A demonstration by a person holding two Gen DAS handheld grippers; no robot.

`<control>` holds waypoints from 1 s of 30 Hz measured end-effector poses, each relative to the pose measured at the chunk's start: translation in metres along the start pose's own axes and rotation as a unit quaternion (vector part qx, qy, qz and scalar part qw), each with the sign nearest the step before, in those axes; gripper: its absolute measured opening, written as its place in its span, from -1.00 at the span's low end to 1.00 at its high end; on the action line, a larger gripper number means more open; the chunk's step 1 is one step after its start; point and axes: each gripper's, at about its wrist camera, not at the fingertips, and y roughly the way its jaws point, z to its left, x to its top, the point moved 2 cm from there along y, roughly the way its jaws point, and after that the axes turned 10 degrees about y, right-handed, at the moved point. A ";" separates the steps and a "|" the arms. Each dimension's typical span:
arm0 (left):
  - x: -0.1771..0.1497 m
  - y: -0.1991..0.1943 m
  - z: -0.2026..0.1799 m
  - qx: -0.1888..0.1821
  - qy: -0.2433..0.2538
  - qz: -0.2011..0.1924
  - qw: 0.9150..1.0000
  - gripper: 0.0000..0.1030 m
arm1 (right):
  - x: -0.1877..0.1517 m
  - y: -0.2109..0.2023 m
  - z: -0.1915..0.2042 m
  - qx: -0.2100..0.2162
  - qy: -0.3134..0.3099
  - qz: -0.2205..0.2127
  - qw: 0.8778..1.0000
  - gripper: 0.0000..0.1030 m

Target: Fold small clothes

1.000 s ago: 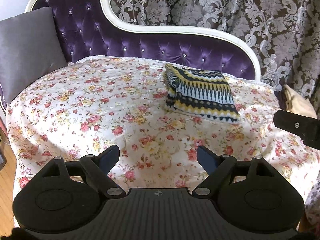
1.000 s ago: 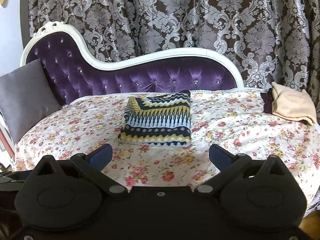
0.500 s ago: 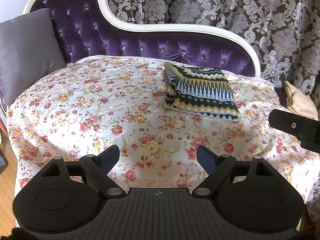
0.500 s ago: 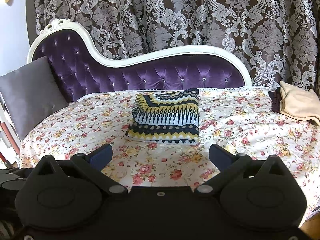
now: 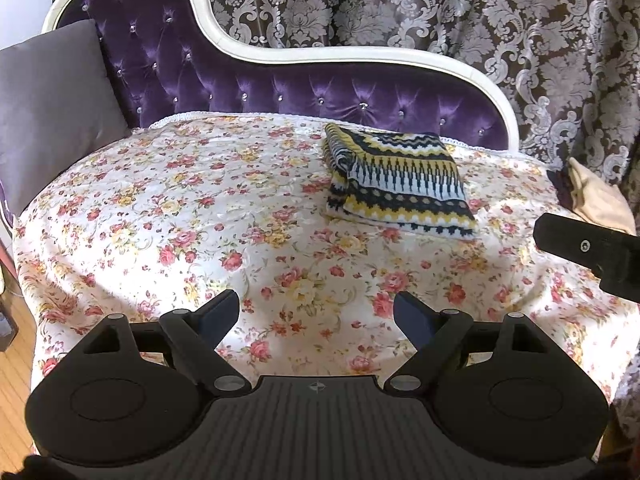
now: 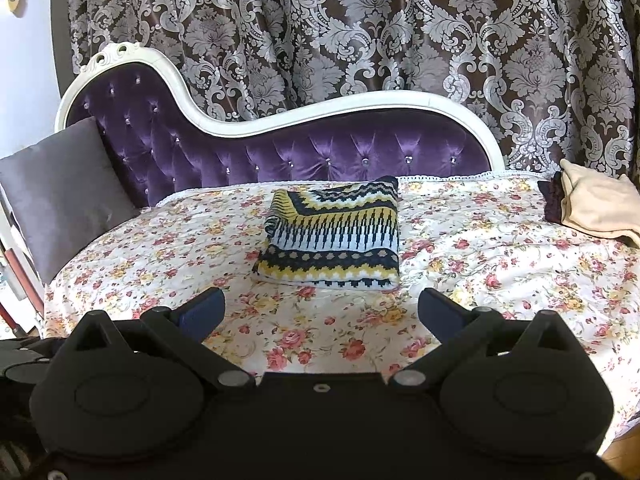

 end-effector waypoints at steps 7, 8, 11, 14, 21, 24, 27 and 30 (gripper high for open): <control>0.001 0.002 -0.001 -0.007 0.000 0.004 1.000 0.63 | 0.000 0.001 0.000 0.002 0.004 0.001 1.000 0.99; 0.001 0.002 0.000 -0.007 0.001 0.005 1.000 0.63 | 0.000 0.000 -0.001 0.002 0.004 0.002 1.000 0.99; 0.001 0.003 -0.001 -0.008 0.002 0.007 1.000 0.63 | -0.001 0.001 0.000 0.001 0.004 0.003 1.000 0.99; 0.001 0.003 -0.001 -0.009 0.003 0.008 1.000 0.63 | -0.001 0.002 -0.001 0.001 0.006 0.003 1.000 0.99; 0.001 0.006 -0.002 -0.011 0.003 0.010 1.000 0.63 | -0.002 0.003 -0.001 0.003 0.004 0.004 1.000 0.99; 0.001 0.006 -0.002 -0.011 0.003 0.011 1.000 0.63 | -0.003 0.004 0.001 0.004 0.004 0.005 1.000 0.99; 0.001 0.007 -0.002 -0.012 0.004 0.012 1.000 0.63 | -0.002 0.005 0.001 0.006 0.004 0.007 1.000 0.99; 0.001 0.009 -0.002 -0.013 0.005 0.014 1.000 0.63 | -0.001 0.006 0.002 0.006 0.004 0.008 1.000 0.99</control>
